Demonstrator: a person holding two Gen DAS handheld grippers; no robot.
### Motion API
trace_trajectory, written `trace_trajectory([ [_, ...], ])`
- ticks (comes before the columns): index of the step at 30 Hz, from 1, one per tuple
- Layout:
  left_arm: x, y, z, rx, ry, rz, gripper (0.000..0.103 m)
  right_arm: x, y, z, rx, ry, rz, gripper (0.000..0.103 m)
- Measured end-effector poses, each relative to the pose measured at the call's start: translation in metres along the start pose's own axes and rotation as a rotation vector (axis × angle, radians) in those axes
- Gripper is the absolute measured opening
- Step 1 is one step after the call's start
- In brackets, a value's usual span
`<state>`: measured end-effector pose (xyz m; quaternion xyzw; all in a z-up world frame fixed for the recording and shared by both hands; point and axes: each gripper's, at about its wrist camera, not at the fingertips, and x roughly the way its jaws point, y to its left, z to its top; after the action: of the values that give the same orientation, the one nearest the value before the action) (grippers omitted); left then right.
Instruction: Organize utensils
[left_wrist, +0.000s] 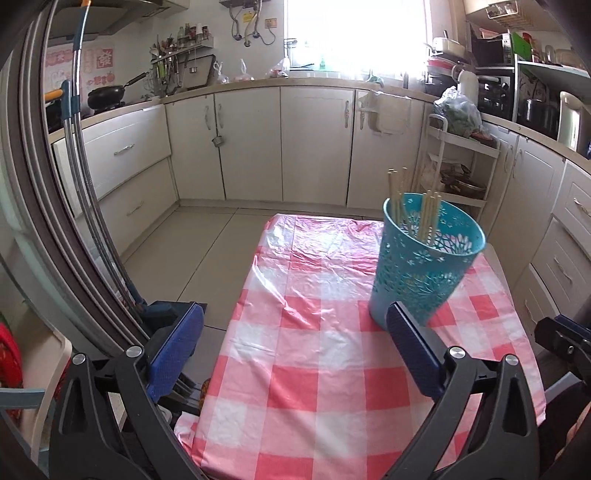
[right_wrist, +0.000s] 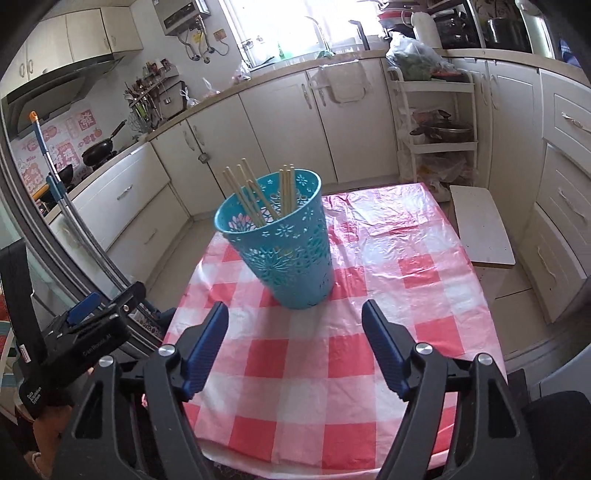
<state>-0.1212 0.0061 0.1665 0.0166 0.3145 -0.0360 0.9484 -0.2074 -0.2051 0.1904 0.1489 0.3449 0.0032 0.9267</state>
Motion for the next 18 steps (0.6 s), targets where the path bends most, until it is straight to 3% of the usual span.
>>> trace_trajectory([
  [10, -0.099, -0.019, -0.011, 0.06, -0.004, -0.01, 0.095, -0.079, 0.029, -0.011, -0.036, -0.074, 0.034, 0.081],
  [18, -0.17, -0.006, -0.023, 0.083, -0.005, -0.001, 0.095, -0.129, 0.036, -0.036, -0.02, -0.06, 0.054, 0.085],
])
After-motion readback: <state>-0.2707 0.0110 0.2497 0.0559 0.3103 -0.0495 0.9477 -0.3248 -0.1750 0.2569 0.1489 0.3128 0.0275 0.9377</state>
